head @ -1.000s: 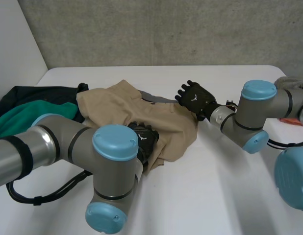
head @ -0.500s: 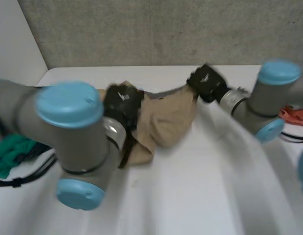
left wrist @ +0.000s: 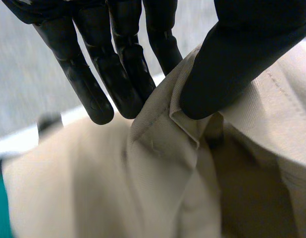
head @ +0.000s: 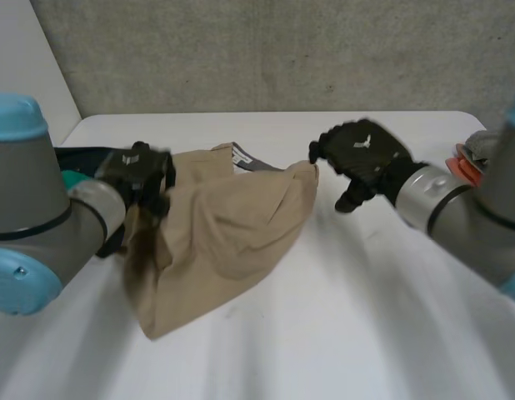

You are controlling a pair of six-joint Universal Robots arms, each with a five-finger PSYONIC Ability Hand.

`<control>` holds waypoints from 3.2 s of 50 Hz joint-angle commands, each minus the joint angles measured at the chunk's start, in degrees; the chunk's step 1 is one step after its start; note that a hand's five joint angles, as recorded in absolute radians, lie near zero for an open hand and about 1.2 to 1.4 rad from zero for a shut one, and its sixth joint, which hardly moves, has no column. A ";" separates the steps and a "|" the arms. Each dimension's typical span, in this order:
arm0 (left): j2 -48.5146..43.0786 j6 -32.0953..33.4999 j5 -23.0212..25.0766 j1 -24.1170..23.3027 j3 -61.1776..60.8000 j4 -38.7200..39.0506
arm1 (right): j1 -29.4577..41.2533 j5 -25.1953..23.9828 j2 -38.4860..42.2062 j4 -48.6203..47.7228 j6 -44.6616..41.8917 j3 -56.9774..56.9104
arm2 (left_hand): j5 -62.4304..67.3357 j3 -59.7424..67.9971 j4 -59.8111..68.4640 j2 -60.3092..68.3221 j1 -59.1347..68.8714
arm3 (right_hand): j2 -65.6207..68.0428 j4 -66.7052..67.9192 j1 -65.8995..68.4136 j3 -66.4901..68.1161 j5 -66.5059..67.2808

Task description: Fold the laundry.

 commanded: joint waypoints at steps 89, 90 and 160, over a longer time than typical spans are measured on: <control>24.13 9.93 0.88 2.85 -21.11 2.06 | 1.18 15.61 -7.07 19.33 4.88 -1.24 | -51.92 -54.14 -54.72 -54.61 -50.18 | -18.49 -19.10 -17.75 -19.12 -18.29; 24.57 10.11 0.97 2.85 -21.98 2.06 | 0.91 15.35 -7.25 20.65 4.96 -1.33 | -51.75 -53.97 -54.55 -54.45 -50.01 | -18.49 -19.10 -17.75 -19.12 -18.29; -6.63 3.36 -0.44 3.99 33.99 29.83 | 8.47 22.12 14.03 -42.94 -11.47 -33.07 | 14.17 11.95 11.37 11.48 15.91 | 48.15 47.53 48.88 47.52 48.35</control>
